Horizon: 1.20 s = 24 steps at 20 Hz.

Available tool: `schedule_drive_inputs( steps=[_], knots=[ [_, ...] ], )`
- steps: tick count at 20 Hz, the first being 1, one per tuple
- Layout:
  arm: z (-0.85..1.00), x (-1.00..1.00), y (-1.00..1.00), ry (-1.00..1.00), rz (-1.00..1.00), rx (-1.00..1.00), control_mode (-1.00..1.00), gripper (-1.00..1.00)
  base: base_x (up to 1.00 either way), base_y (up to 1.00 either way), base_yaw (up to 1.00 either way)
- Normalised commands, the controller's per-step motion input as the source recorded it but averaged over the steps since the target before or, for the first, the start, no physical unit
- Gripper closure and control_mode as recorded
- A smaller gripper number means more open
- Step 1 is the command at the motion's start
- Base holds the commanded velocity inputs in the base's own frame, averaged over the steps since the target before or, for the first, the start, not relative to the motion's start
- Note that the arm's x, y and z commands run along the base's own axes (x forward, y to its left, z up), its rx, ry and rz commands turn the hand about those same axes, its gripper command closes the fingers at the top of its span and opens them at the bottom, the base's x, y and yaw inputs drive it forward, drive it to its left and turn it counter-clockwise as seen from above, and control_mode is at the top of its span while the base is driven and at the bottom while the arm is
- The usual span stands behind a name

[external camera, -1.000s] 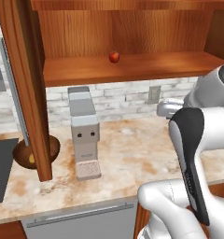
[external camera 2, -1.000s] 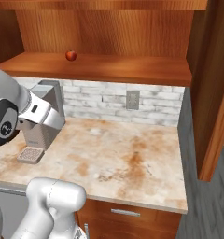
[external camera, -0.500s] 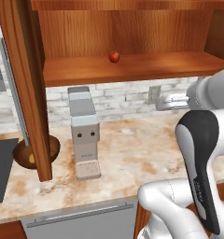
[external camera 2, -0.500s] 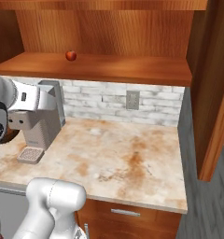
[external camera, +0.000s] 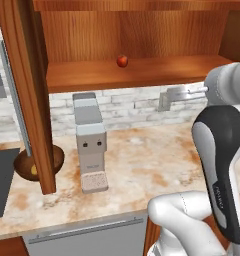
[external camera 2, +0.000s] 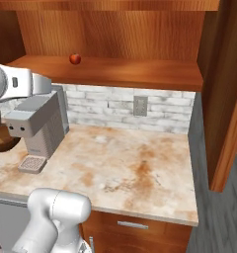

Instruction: Pick the apples from the cabinet and place them in one bowl. Pick the garlic from the sink and place it in the other bowl.

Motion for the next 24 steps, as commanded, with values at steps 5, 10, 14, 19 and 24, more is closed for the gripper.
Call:
schedule_drive_inputs(
  steps=[5, 10, 14, 19, 24],
  knots=[
    [0.18, 0.39, 0.03, -0.04, 0.0, -0.05, -1.0, -1.0, 0.0, 0.0, 0.0],
    [0.0, 0.69, 0.0, 0.02, 0.03, 0.0, -1.0, -1.0, 0.0, 0.0, 0.0],
    [-0.01, 0.69, 0.14, 0.02, 0.0, -0.01, -1.0, -1.0, 0.0, 0.0, 0.0],
    [-0.17, 0.75, 0.11, 0.01, -0.13, 0.01, -1.0, -1.0, 0.0, 0.0, 0.0],
    [-0.32, 0.49, 0.07, 0.0, -0.14, 0.15, -1.0, -1.0, 0.0, 0.0, 0.0]
  ],
)
